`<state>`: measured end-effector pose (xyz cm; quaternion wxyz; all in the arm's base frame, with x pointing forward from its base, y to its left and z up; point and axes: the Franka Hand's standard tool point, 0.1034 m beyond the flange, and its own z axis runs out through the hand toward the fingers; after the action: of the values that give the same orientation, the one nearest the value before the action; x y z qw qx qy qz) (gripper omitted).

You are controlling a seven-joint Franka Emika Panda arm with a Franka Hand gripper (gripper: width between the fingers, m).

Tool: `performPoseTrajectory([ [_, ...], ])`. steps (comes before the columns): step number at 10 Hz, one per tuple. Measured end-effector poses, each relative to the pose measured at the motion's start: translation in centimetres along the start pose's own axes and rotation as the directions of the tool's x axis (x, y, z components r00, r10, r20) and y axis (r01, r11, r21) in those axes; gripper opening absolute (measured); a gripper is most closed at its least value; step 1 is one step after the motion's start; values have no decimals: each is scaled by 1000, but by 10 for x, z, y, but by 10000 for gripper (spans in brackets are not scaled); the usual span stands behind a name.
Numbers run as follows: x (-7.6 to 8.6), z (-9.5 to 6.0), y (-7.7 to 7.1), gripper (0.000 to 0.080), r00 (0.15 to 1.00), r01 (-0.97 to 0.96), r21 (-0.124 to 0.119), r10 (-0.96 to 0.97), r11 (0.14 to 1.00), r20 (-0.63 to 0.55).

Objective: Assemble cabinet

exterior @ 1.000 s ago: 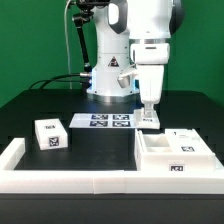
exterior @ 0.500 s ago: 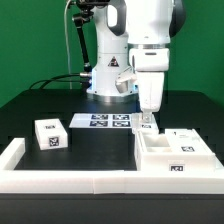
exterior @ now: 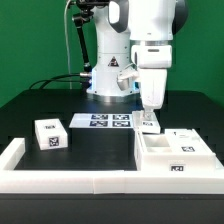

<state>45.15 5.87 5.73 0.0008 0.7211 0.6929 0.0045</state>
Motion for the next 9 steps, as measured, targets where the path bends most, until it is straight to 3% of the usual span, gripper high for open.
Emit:
performPoseTrajectory([
  [9, 2, -1, 6, 69, 1000, -4, 15, 4, 1000, 9],
])
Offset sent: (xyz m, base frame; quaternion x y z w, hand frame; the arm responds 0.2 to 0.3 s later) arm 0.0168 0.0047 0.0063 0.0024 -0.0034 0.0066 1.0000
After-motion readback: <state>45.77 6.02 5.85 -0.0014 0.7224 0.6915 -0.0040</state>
